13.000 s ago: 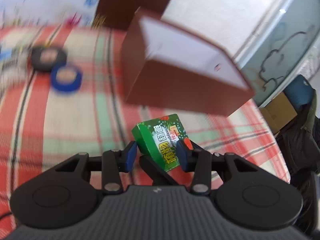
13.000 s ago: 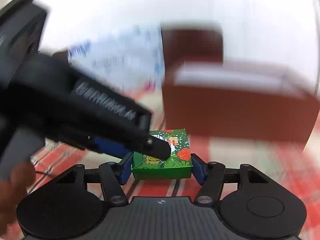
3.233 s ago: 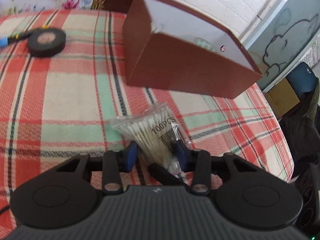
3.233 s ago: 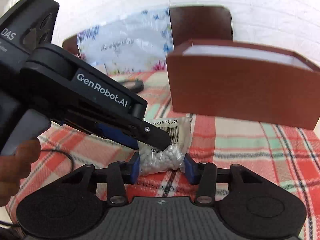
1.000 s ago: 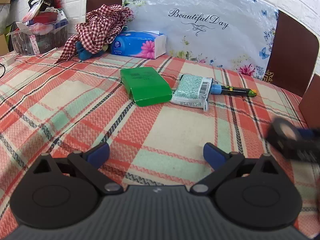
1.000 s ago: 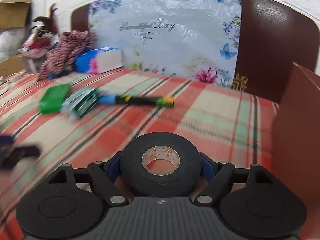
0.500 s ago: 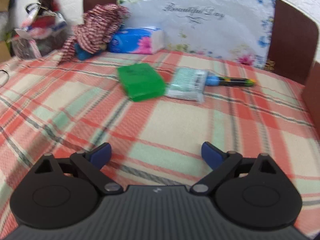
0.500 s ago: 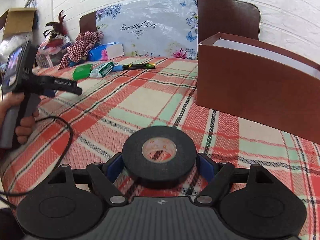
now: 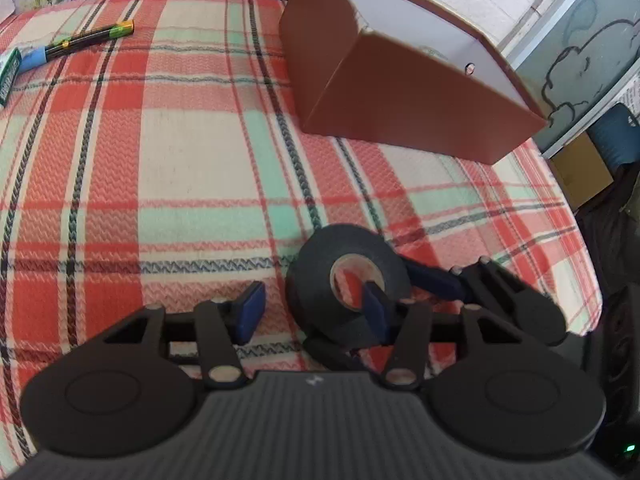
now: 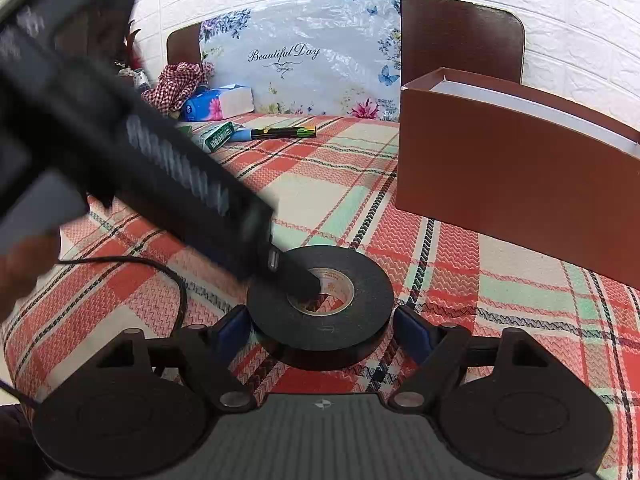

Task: Organize objects
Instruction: 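Move both grippers to the black tape roll and close on it, then lower the black tape roll into the brown box and release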

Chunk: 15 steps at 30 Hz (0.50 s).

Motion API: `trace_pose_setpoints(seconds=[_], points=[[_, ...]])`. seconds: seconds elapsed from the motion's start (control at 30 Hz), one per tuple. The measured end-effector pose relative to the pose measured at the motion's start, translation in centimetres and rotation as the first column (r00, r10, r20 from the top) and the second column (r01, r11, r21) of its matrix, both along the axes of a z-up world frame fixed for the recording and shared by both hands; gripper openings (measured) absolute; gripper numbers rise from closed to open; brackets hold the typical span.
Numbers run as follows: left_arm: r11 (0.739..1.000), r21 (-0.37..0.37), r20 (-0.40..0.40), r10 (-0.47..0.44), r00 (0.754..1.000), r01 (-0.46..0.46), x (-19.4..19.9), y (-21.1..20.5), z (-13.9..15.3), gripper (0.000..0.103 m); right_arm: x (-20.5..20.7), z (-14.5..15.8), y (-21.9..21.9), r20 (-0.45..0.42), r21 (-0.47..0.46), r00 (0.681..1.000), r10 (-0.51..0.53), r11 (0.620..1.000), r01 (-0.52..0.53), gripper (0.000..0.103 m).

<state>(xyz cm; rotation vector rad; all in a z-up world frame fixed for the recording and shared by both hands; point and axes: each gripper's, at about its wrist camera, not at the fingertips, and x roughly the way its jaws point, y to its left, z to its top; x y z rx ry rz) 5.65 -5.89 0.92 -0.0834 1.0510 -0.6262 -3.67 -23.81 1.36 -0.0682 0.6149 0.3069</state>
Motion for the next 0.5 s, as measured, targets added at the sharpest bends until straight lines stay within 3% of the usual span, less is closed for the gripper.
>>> trace_pose_setpoints(seconds=[0.07, 0.2, 0.37, 0.5], points=[[1.0, -0.015, -0.003, 0.001, 1.0, -0.001, -0.1, 0.3, 0.0, 0.038, 0.0, 0.0, 0.1, 0.007, -0.003, 1.0, 0.004, 1.0, -0.004, 0.076], [1.0, -0.023, 0.003, 0.005, 1.0, -0.005, -0.3, -0.1, 1.1, 0.034, -0.3, 0.3, 0.1, 0.049, -0.004, 0.999, -0.006, 1.0, 0.006, 0.075], [0.998, -0.045, 0.155, -0.029, 0.988, 0.037, 0.0, -1.6, 6.1, 0.034, -0.5, 2.6, -1.0, 0.222, 0.04, 0.973, -0.067, 0.997, 0.06, 0.075], [0.996, -0.067, 0.307, -0.031, 0.951, 0.054, 1.7, -3.6, 10.7, 0.034, 1.8, 5.9, -2.0, 0.394, 0.014, 0.913, -0.105, 0.994, 0.108, 0.075]])
